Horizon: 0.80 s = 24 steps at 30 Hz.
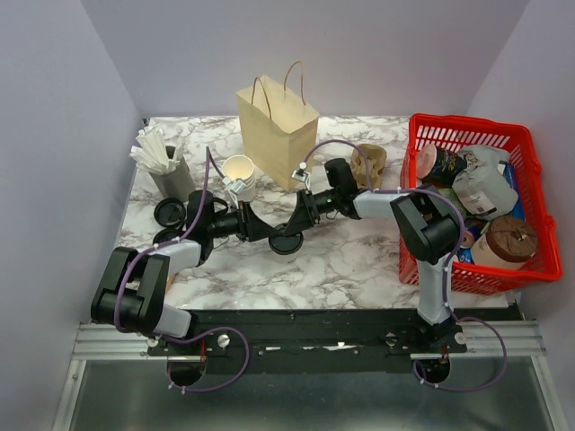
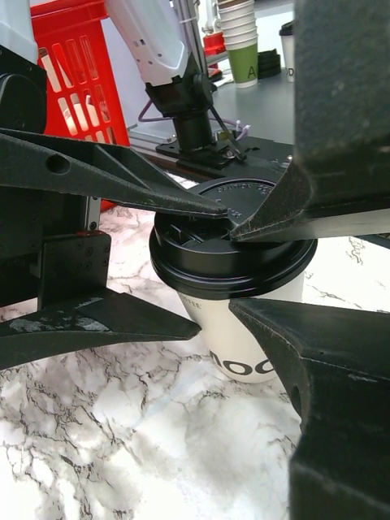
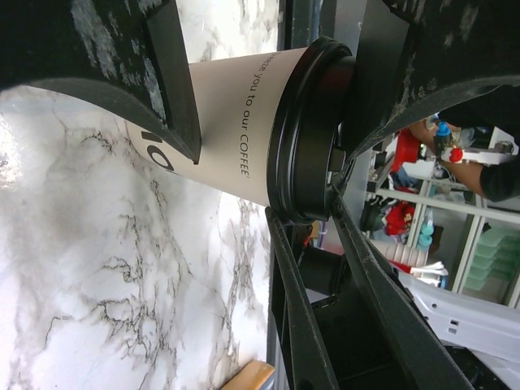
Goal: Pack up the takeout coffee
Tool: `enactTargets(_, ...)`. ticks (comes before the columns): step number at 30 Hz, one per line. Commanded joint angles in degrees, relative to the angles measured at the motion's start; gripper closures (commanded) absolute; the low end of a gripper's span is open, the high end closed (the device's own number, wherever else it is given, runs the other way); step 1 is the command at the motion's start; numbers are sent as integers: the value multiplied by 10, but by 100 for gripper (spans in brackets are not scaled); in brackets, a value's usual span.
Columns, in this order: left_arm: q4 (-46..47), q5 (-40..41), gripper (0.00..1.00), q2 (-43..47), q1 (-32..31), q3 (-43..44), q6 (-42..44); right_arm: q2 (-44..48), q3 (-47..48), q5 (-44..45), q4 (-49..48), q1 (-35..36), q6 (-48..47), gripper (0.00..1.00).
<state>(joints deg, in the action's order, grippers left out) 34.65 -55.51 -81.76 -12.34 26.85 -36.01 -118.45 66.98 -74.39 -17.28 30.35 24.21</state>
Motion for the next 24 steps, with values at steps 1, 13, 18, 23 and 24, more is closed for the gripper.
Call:
enactTargets(1,-22,46,60,-16,12,-28,28,-32,-28,62,37,0,-36,25)
enactTargets(13,-37,21,61,11,12,-3,35,74,12,54,100,-19,-53,3)
enactTargets(18,-56,16,61,32,12,0,46,81,16,46,148,-23,-61,0)
enactTargets(23,-53,8,61,19,12,15,40,54,14,44,186,-23,-76,1)
enactTargets(24,-51,7,61,13,12,18,39,51,12,46,189,-23,-77,1)
